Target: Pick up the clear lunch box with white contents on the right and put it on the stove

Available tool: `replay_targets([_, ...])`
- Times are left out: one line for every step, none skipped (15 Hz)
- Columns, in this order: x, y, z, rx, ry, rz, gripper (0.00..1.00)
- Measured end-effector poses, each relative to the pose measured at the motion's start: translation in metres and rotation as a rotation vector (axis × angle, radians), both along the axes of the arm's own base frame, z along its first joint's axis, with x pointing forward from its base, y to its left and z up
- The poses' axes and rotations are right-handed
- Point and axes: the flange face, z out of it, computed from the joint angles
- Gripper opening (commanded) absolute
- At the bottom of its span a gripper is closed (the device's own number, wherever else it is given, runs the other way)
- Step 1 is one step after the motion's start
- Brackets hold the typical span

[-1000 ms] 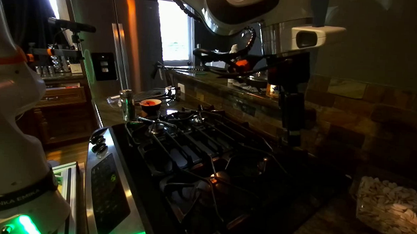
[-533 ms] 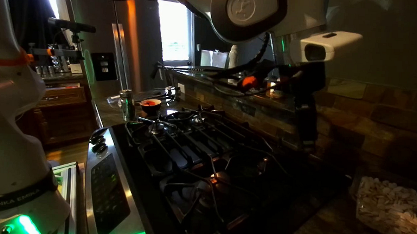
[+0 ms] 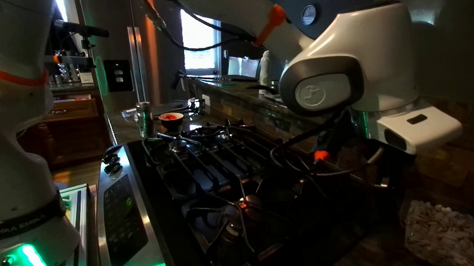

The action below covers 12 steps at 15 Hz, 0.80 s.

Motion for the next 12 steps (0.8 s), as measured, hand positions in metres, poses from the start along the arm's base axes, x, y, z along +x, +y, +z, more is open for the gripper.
replay_targets([0.008, -0.006, -0.005, 0.003, -0.009, -0.021, 1.0])
replay_targets([0.013, -0.009, -0.007, -0.001, -0.009, -0.023, 1.0])
replay_targets([0.013, -0.009, -0.009, -0.001, -0.006, -0.022, 1.0])
replay_targets([0.013, -0.009, -0.009, -0.001, -0.007, -0.022, 1.0])
replay_targets([0.013, -0.009, -0.007, -0.002, -0.009, -0.022, 1.0])
replay_targets([0.013, -0.009, -0.006, -0.003, -0.011, -0.022, 1.0])
replay_targets([0.013, -0.009, -0.006, -0.004, -0.01, -0.022, 1.0])
replay_targets([0.014, -0.011, -0.007, -0.003, -0.011, -0.025, 1.0])
replay_targets([0.014, -0.013, -0.008, -0.005, -0.012, -0.028, 1.0])
replay_targets([0.015, -0.017, -0.011, -0.005, -0.014, -0.034, 1.0])
replay_targets([0.017, -0.022, -0.014, -0.006, -0.015, -0.039, 1.0])
replay_targets([0.019, -0.027, -0.018, -0.005, -0.018, -0.046, 1.0])
